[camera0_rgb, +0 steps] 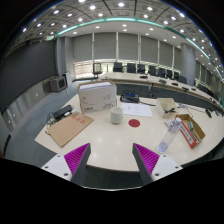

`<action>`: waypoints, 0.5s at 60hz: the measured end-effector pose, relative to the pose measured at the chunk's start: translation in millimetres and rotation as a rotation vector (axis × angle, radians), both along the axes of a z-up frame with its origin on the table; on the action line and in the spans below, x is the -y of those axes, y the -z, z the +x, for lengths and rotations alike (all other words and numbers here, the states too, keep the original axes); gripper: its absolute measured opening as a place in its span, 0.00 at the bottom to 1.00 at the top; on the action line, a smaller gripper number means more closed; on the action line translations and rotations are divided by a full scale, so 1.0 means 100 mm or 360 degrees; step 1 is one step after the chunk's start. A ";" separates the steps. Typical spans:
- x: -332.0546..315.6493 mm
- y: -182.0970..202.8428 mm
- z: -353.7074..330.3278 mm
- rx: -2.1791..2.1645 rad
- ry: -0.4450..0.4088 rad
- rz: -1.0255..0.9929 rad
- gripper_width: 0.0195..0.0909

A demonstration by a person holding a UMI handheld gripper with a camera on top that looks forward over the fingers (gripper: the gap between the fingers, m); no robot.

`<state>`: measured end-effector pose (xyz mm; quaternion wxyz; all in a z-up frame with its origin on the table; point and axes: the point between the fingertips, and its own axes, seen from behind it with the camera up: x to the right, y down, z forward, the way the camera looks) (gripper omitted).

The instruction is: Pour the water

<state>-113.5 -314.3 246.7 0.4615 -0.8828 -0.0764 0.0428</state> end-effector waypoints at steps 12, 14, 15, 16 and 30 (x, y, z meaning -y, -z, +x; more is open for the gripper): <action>-0.15 0.26 0.79 0.0029 0.0057 -0.0004 0.94; -0.19 0.32 0.95 0.0037 0.0065 -0.0003 0.94; -0.21 0.35 1.02 0.0041 0.0069 -0.0002 0.93; -0.23 0.39 1.10 0.0045 0.0074 -0.0002 0.93; -0.55 0.86 2.12 0.0107 0.0154 0.0067 0.93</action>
